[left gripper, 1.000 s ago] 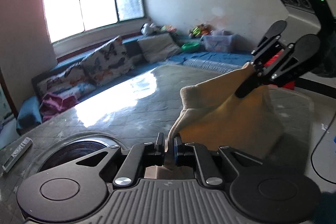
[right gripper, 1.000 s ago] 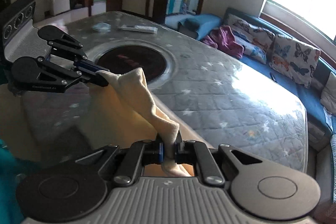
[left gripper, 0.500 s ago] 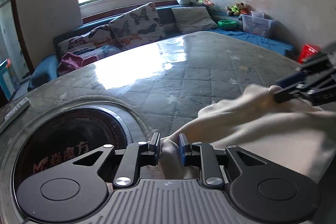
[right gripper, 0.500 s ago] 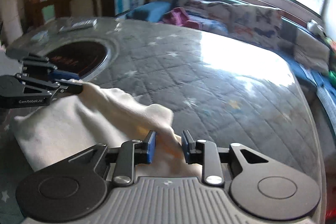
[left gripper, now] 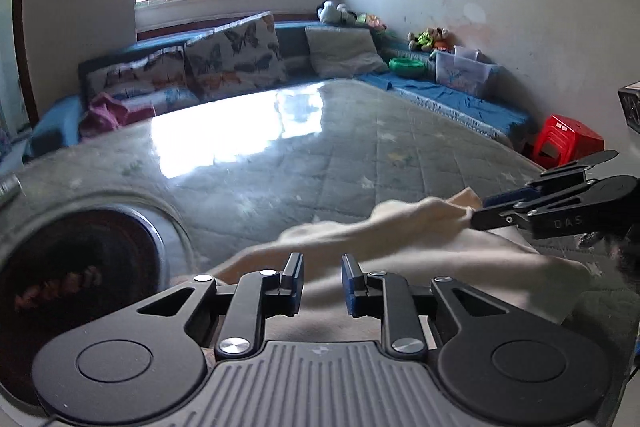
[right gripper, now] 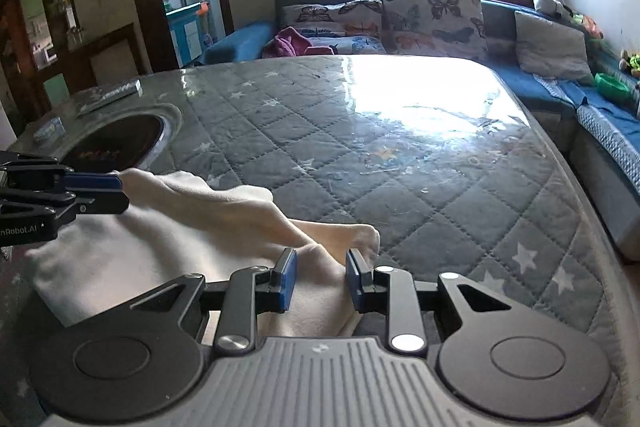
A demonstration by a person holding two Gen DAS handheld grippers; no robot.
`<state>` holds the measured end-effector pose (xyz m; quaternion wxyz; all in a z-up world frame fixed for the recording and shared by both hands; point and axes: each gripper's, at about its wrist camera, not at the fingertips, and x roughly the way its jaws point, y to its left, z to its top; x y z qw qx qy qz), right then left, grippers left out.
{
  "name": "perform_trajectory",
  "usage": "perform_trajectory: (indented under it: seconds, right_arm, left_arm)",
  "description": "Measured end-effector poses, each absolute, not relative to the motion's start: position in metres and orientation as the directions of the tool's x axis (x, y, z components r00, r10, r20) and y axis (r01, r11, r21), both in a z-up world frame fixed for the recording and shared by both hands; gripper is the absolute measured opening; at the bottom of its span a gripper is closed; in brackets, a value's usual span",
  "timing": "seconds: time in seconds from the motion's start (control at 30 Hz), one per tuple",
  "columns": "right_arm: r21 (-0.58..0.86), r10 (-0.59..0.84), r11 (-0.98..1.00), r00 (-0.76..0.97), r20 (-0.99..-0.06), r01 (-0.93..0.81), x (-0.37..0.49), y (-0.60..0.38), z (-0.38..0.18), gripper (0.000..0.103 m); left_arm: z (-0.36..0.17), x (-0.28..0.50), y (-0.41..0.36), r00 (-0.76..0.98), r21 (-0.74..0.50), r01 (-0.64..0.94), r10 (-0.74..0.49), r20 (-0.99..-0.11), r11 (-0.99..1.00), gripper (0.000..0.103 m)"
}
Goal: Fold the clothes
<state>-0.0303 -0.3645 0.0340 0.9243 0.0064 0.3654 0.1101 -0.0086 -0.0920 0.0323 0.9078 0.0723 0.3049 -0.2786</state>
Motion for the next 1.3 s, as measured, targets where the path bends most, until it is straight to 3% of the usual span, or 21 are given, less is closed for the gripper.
perform_trajectory:
  seconds: [0.2,0.67,0.73,0.8,0.97,1.13,1.3]
  right_arm:
    - [0.080,0.191,0.979,0.723,-0.664,-0.186,-0.035,-0.363,0.030,0.032]
    - [0.110,0.158,0.987,0.729,-0.666,-0.113,-0.049,-0.371,0.026,0.031]
    - [0.098,0.158,0.987,0.731,-0.664,-0.124,-0.050,-0.369,0.025,0.013]
    - [0.088,0.157,0.987,0.735,-0.660,-0.132,-0.048,-0.366,0.026,0.007]
    - [-0.032,0.101,0.988,0.799,-0.593,-0.149,-0.053,-0.352,0.042,0.006]
    - [-0.028,0.084,0.991,0.767,-0.637,-0.131,-0.038,-0.356,0.019,0.009]
    - [-0.015,0.077,0.994,0.786,-0.614,-0.109,-0.039,-0.362,0.031,0.011]
  left_arm:
    - [0.020,-0.011,-0.094,0.643,-0.046,0.549,-0.457,-0.615,0.835,0.023]
    - [0.016,-0.013,-0.097,0.652,-0.046,0.528,-0.439,-0.618,0.848,0.024]
    - [0.016,-0.013,-0.097,0.652,-0.043,0.528,-0.438,-0.619,0.848,0.025]
    - [0.016,-0.013,-0.098,0.653,-0.043,0.527,-0.437,-0.619,0.849,0.029]
    - [0.015,-0.015,-0.098,0.652,-0.042,0.527,-0.435,-0.621,0.849,0.029]
    - [0.014,-0.014,-0.099,0.652,-0.040,0.525,-0.431,-0.623,0.850,0.029]
    - [0.018,-0.014,-0.100,0.652,-0.039,0.524,-0.430,-0.624,0.851,0.029]
